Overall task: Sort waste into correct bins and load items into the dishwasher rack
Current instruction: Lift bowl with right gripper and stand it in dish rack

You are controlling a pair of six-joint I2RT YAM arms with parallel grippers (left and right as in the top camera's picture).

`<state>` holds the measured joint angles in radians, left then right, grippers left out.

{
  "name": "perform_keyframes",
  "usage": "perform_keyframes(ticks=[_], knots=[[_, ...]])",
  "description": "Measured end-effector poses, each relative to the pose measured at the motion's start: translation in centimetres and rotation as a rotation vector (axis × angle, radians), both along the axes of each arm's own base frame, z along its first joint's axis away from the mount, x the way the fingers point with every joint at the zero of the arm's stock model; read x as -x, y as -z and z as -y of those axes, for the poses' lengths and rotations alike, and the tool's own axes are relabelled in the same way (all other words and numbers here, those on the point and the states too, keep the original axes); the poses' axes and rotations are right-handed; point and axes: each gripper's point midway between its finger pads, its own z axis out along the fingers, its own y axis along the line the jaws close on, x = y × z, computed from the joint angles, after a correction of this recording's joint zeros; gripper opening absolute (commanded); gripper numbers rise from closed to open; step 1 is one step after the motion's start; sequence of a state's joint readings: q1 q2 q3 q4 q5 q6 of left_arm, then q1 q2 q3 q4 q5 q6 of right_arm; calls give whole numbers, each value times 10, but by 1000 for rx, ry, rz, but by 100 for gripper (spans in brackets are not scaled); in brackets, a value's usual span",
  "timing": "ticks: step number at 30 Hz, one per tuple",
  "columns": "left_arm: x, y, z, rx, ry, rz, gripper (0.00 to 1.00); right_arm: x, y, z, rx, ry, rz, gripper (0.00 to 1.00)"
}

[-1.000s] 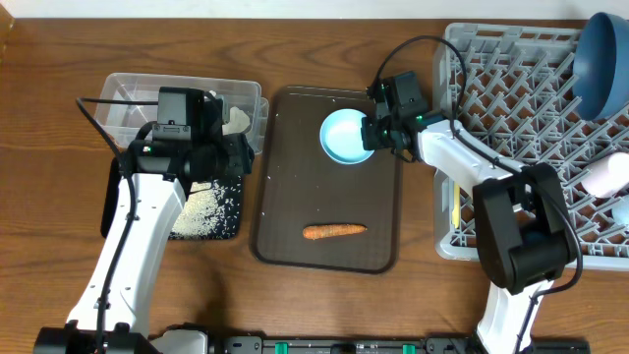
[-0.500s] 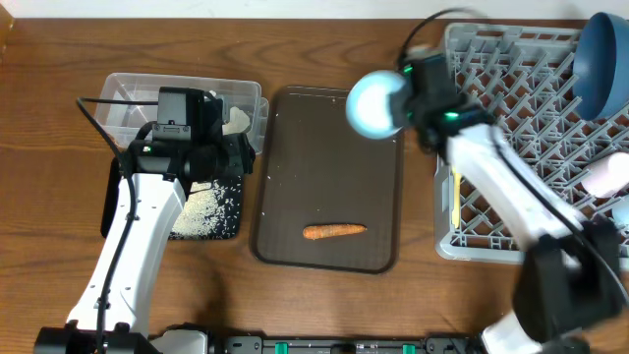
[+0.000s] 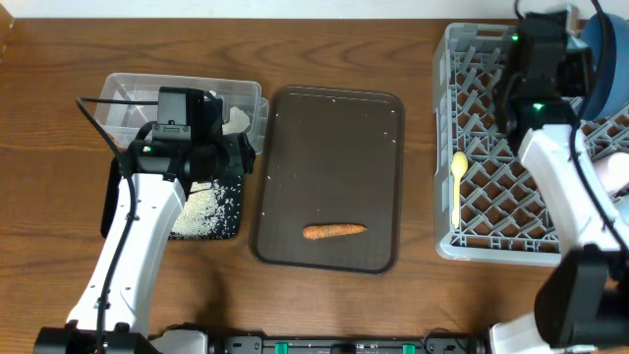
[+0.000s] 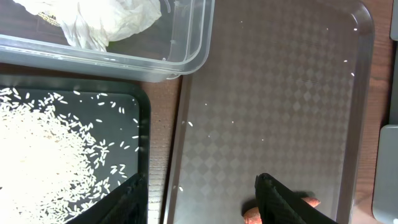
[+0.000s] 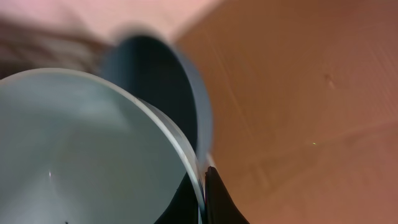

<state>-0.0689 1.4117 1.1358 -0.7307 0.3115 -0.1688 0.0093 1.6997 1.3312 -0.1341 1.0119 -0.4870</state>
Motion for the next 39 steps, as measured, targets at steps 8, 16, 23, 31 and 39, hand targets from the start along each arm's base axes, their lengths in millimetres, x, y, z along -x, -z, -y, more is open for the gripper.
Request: perform_keyframes(ticks=[8,16,23,31,39], knots=[[0,0,0,0,0,1,58,3,31,27,47,72,-132,1],[0,0,0,0,0,2,58,0,53,25,41,50,-214,1],[0,0,0,0,0,1,58,-5,69,22,26,22,-251,1],[0,0,0,0,0,1,58,-13,74,16,31,-61,-320,1],[0,0,0,0,-1,2,59,-30,60,13,93,-140,-317,1]])
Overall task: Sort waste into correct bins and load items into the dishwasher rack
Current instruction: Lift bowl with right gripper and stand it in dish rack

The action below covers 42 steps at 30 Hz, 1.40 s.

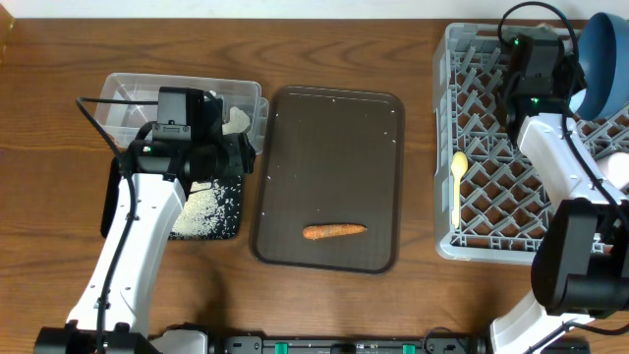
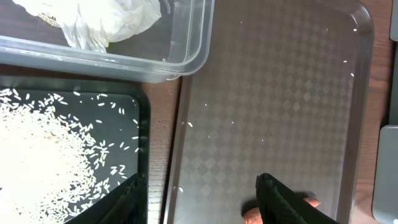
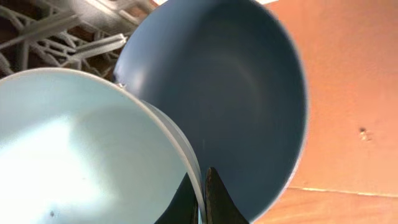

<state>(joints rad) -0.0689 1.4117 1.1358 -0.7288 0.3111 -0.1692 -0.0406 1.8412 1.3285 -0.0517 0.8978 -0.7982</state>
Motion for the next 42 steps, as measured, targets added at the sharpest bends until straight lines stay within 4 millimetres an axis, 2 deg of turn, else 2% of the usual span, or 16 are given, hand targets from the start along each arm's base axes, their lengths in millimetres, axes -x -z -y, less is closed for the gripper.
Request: perform_keyframes(ticks=[11,15,25,29,35,42], knots=[[0,0,0,0,0,0,59,6,10,-2,10,-12,-85,1],[0,0,0,0,0,0,59,11,20,-7,-3,-13,-127,1],[0,0,0,0,0,-1,59,28,23,-13,-22,91,-106,1],[0,0,0,0,0,-1,59,28,22,-23,-17,96,-86,1],[0,0,0,0,0,-1,59,21,27,-50,-23,45,-87,1],[0,0,0,0,0,-2,59,26,26,-52,-11,60,-95,1]])
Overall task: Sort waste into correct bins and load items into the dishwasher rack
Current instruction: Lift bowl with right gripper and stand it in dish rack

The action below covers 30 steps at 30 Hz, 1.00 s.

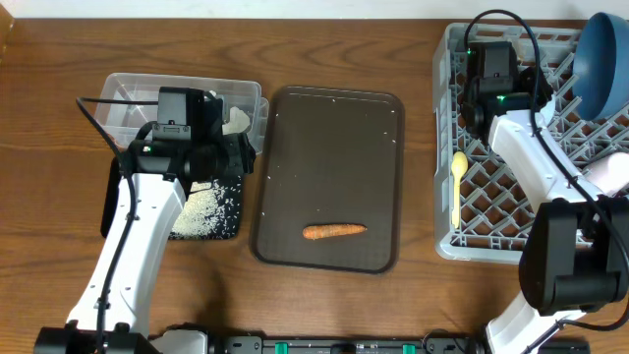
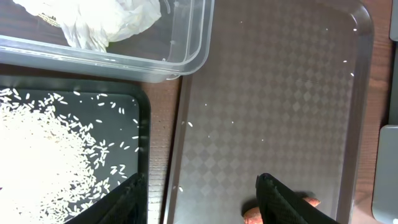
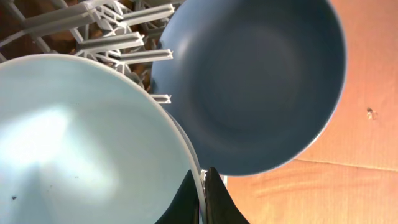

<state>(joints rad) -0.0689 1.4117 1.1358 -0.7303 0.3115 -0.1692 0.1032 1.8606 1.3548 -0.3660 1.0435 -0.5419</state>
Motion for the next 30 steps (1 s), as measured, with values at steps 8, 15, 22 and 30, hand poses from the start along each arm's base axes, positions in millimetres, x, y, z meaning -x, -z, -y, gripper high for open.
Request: perform_keyframes(ticks=[8,15,22,30], knots=[[0,0,0,0,0,0,59,-16,-10,-2,69,32,123,1],[0,0,0,0,0,-1,59,-13,-8,1,102,27,60,1],[0,0,0,0,0,0,59,-11,-16,6,128,60,89,1],[1,1,0,-1,0,-5,59,-4,-8,7,140,58,18,1]])
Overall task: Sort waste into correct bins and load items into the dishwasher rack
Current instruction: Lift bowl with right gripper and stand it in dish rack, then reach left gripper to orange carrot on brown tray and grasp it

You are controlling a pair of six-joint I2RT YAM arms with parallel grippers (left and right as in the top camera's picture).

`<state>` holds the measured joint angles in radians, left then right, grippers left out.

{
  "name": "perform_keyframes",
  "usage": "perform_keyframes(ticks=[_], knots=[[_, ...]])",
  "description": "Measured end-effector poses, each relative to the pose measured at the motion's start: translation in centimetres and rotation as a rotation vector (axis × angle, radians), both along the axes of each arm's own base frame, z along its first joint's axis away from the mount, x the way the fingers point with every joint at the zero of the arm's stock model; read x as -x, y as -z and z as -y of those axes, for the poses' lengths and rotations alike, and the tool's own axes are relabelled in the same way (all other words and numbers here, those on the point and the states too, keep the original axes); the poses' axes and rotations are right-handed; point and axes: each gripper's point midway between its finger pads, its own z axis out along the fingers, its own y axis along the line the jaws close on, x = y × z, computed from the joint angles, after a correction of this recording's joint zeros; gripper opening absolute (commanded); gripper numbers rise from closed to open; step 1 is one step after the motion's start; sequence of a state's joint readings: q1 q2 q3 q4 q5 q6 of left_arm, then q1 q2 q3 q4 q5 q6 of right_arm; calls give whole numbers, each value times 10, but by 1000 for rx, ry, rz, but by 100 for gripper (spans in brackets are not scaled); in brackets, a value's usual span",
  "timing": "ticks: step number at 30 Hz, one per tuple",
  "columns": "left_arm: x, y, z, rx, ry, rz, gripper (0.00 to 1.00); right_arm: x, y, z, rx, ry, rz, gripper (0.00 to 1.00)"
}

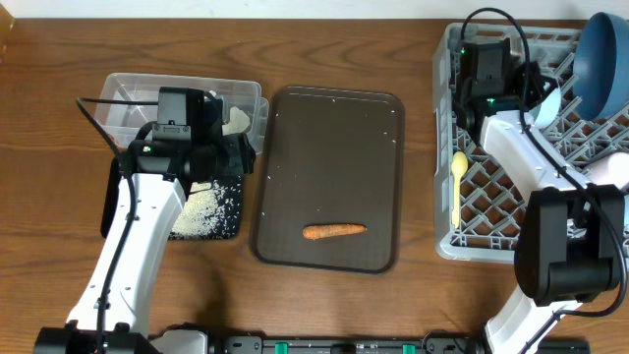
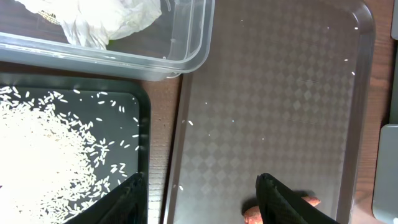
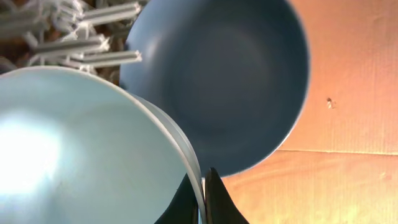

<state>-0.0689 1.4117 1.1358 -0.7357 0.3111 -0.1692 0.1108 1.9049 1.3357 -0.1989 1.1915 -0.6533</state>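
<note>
My right gripper (image 3: 202, 194) is shut on the rim of a pale blue bowl (image 3: 81, 143), which it holds over the back of the grey dishwasher rack (image 1: 462, 241). A dark blue bowl (image 3: 217, 81) stands on edge in the rack's back right corner, just behind the held bowl. A yellow spoon (image 1: 458, 182) lies along the rack's left side. An orange carrot (image 1: 334, 232) lies on the brown tray (image 1: 334, 128). My left gripper (image 2: 202, 205) hangs open over the tray's left edge, with the carrot (image 2: 250, 215) peeking out by its right finger.
A clear bin (image 2: 186, 50) at the back left holds crumpled white paper (image 2: 106, 18). In front of it sits a black tray (image 2: 144, 124) with scattered rice (image 2: 43, 155). A white object (image 1: 614, 172) rests at the rack's right edge.
My right gripper, still holding the pale bowl, has shifted slightly left and toward the back of the rack. The dark blue bowl sits more to the left in the wrist view. The left arm is unchanged.
My right gripper first held the pale bowl at the rack's back right corner, close against the dark blue bowl. At each later moment it stood further left over the rack, the bowl still clamped. The left gripper stayed open over the tray edge throughout.
</note>
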Motion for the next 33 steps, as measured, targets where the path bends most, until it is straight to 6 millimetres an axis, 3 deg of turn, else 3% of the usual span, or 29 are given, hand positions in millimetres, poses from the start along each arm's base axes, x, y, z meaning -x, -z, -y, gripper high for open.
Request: perform_keyframes(ticks=[8,14,16,22,28,33], knots=[[0,0,0,0,0,-1,59,6,1,0,-4,28,18,1],[0,0,0,0,1,-1,59,3,4,-21,-10,-20,3,7],[0,0,0,0,0,-1,59,2,8,-31,-22,-49,-10,16],[0,0,0,0,0,-1,59,9,29,-57,-81,-116,-91,56],[0,0,0,0,0,0,59,25,43,-57,-133,-75,-103,75],[0,0,0,0,0,-1,59,24,54,-63,-226,-72,-56,77]])
